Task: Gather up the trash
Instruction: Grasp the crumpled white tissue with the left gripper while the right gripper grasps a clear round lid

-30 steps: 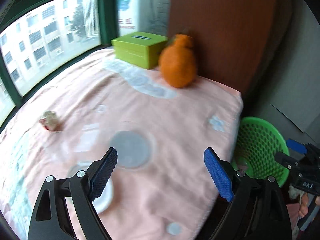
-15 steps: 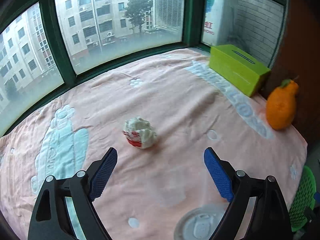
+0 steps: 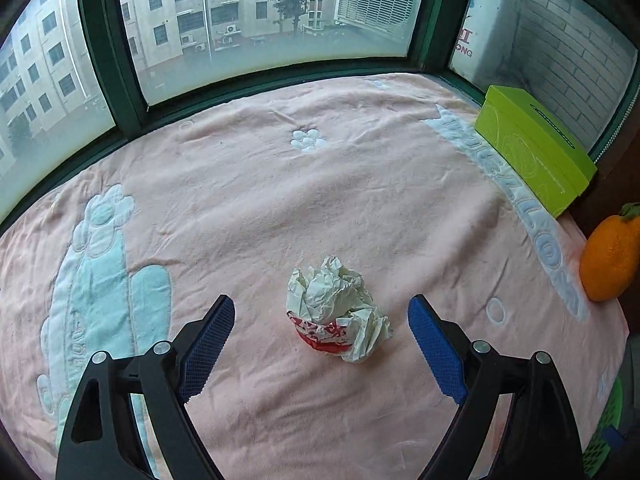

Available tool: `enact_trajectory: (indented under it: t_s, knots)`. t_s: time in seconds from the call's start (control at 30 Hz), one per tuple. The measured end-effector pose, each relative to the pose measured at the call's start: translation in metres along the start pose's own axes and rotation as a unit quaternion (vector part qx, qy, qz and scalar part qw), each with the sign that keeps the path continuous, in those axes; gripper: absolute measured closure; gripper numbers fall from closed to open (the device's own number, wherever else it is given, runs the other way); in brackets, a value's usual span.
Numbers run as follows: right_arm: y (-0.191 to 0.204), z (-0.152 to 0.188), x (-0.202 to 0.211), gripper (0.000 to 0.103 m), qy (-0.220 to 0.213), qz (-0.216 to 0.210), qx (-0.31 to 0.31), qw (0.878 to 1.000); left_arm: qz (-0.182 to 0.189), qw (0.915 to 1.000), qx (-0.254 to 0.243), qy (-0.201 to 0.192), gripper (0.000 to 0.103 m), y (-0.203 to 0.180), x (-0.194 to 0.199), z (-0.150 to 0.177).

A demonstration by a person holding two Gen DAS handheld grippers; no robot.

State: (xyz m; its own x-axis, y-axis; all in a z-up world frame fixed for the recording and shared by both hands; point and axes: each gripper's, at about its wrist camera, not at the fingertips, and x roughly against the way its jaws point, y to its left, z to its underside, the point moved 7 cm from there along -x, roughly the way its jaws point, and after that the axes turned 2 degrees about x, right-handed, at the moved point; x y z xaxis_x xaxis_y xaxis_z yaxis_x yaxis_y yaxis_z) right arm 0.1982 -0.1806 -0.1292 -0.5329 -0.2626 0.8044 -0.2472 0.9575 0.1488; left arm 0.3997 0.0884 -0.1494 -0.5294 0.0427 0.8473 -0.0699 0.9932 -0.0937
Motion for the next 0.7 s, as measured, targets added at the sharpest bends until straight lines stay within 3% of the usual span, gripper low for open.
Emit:
enact_trajectory:
  t_s: [0.17, 0.7]
  knots:
    - [0.015, -0.002, -0.026, 0.012, 0.021, -0.036, 0.003, 0.999, 0.002, 0.9999, -0.01, 0.004, 0.018, -0.001, -0.011, -0.002]
    - [0.017, -0.009, -0.077, 0.006, 0.053, -0.048, 0.067, 0.995, 0.024, 0.9994, -0.011, 0.021, 0.019, 0.003, -0.038, -0.002]
